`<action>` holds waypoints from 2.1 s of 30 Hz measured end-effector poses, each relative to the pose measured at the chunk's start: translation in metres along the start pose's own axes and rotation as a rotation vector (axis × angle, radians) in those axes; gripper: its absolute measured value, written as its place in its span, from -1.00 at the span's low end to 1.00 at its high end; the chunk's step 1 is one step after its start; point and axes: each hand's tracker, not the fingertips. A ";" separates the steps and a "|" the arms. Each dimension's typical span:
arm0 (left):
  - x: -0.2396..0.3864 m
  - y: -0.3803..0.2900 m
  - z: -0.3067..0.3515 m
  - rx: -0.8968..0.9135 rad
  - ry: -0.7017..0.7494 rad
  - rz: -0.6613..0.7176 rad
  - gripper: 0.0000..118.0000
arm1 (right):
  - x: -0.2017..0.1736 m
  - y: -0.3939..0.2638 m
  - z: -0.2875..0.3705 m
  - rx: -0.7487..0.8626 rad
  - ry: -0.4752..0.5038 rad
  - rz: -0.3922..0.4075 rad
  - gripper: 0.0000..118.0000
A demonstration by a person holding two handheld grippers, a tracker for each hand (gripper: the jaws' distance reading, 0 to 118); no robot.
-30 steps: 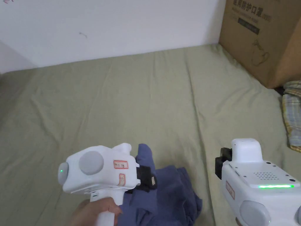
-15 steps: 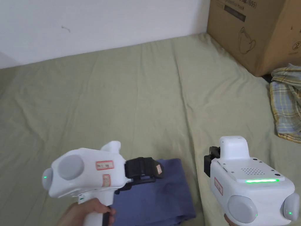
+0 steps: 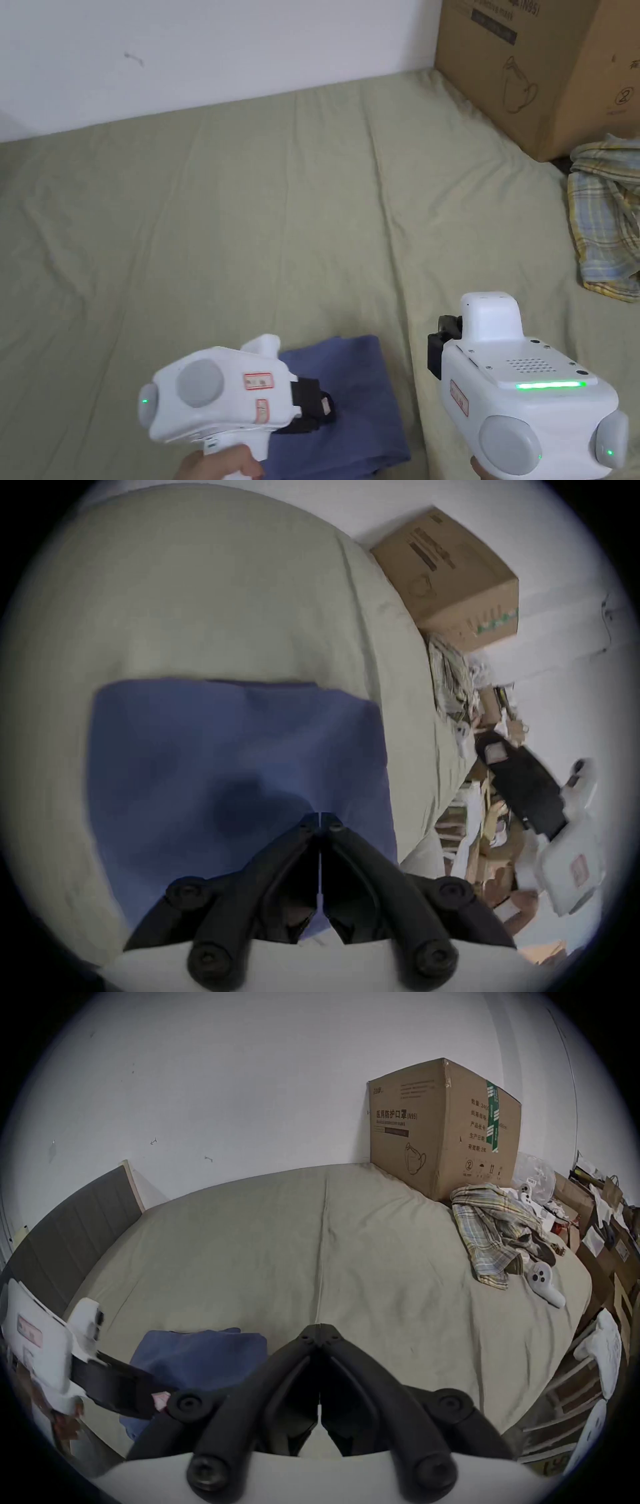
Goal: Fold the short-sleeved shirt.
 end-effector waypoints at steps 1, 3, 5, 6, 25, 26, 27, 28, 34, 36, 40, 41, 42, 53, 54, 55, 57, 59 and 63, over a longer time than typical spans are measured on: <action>0.005 0.000 -0.008 -0.008 -0.001 0.010 -0.98 | 0.001 0.000 0.000 -0.001 -0.004 0.001 -0.99; 0.014 -0.002 -0.019 -0.019 0.003 -0.010 -0.98 | 0.005 -0.001 0.001 -0.003 -0.010 -0.004 -0.99; 0.025 -0.004 -0.023 -0.027 -0.003 -0.046 -0.98 | 0.008 -0.001 0.002 -0.005 -0.012 -0.012 -0.99; 0.029 -0.004 -0.027 -0.025 0.005 -0.062 -0.98 | 0.009 -0.002 0.001 -0.005 -0.014 -0.016 -0.99; 0.003 -0.014 0.064 0.104 -0.219 -0.089 -0.99 | -0.010 0.032 0.017 -0.046 0.154 -0.028 -0.99; -0.013 -0.016 0.078 0.135 -0.216 -0.060 -0.99 | -0.015 0.036 0.017 -0.055 0.174 -0.040 -0.99; -0.030 -0.019 0.092 0.165 -0.210 -0.028 -0.99 | -0.022 0.040 0.016 -0.068 0.197 -0.037 -0.99; -0.050 -0.021 0.105 0.192 -0.193 0.010 -0.99 | -0.031 0.044 0.014 -0.082 0.228 -0.019 -0.99; -0.147 -0.052 0.152 0.331 -0.174 0.204 -0.99 | -0.092 0.040 -0.022 -0.265 0.369 0.036 -0.99; -0.163 -0.062 0.159 0.360 -0.185 0.264 -0.99 | -0.111 0.029 -0.039 -0.314 0.359 0.089 -0.99; -0.178 -0.072 0.159 0.354 -0.182 0.280 -0.99 | -0.132 -0.002 -0.078 -0.513 0.279 0.192 -0.99; -0.180 -0.073 0.157 0.350 -0.180 0.281 -0.99 | -0.132 -0.010 -0.084 -0.535 0.254 0.194 -0.99; -0.182 -0.074 0.155 0.343 -0.186 0.287 -0.99 | -0.131 -0.018 -0.091 -0.561 0.234 0.200 -0.99; -0.183 -0.039 0.099 0.230 -0.289 0.303 0.32 | -0.130 -0.016 -0.096 -0.572 0.247 0.160 -0.99; -0.180 -0.034 0.092 0.215 -0.298 0.302 0.50 | -0.128 -0.016 -0.096 -0.572 0.251 0.152 -0.99; -0.177 -0.028 0.085 0.184 -0.316 0.301 0.68 | -0.127 -0.016 -0.096 -0.573 0.255 0.146 -0.99; -0.171 -0.020 0.069 0.149 -0.356 0.298 0.82 | -0.126 -0.016 -0.096 -0.573 0.261 0.143 -0.99; -0.164 -0.011 0.055 0.138 -0.401 0.292 0.84 | -0.126 -0.016 -0.097 -0.575 0.264 0.138 -0.99; -0.156 0.001 0.025 0.134 -0.510 0.323 0.96 | -0.121 -0.016 -0.098 -0.579 0.276 0.112 -0.99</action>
